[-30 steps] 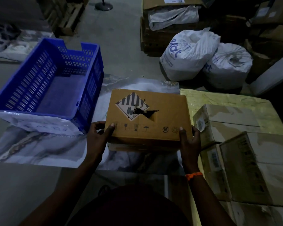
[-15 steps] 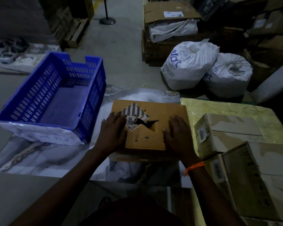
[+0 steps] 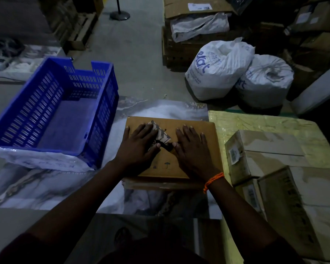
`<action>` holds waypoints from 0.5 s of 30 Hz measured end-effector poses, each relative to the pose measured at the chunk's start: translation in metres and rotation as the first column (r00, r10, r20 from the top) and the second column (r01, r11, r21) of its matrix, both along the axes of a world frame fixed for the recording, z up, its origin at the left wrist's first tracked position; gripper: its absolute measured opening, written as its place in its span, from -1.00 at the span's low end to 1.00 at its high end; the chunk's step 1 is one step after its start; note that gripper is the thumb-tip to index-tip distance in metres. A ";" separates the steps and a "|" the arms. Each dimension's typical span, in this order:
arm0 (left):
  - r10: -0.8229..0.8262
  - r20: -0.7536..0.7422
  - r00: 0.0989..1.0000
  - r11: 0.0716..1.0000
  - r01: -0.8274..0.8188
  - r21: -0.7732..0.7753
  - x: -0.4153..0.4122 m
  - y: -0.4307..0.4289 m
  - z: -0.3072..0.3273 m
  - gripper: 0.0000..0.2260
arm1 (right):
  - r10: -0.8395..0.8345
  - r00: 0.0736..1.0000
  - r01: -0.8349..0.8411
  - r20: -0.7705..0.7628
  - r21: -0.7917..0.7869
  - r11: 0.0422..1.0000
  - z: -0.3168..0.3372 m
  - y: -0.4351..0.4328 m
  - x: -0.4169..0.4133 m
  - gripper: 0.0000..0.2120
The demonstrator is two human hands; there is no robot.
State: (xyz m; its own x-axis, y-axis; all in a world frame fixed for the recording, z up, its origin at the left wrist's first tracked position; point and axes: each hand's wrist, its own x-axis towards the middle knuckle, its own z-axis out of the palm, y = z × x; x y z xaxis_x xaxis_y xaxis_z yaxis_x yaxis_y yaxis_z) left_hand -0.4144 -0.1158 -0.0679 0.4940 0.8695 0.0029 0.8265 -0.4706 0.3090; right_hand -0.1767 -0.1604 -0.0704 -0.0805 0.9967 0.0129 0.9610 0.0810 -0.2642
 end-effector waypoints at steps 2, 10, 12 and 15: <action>-0.002 -0.014 1.000 1.000 0.002 -0.008 0.000 0.000 0.000 -0.37 | -0.004 1.000 0.004 -0.004 0.009 1.000 0.001 -0.001 0.000 -0.34; 0.045 -0.107 0.993 0.999 -0.046 -0.011 -0.012 -0.006 -0.004 -0.30 | 0.015 0.998 -0.014 0.068 -0.016 1.000 -0.003 -0.011 0.032 -0.19; 0.079 -0.101 0.992 0.996 -0.082 -0.024 -0.013 -0.008 -0.005 -0.27 | -0.032 0.997 0.034 0.071 -0.029 0.999 -0.009 -0.016 0.043 -0.22; 0.086 -0.066 0.994 0.995 -0.089 -0.045 -0.011 -0.007 -0.006 -0.29 | -0.065 0.994 0.070 0.083 -0.060 0.996 -0.010 -0.018 0.047 -0.32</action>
State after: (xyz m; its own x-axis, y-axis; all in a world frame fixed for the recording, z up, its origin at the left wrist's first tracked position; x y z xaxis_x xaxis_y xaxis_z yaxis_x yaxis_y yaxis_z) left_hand -0.4253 -0.1225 -0.0739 0.4136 0.9079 -0.0686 0.8828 -0.3814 0.2742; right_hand -0.1300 -0.1779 -0.0808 -0.0112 0.9985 -0.0533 0.9823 0.0010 -0.1875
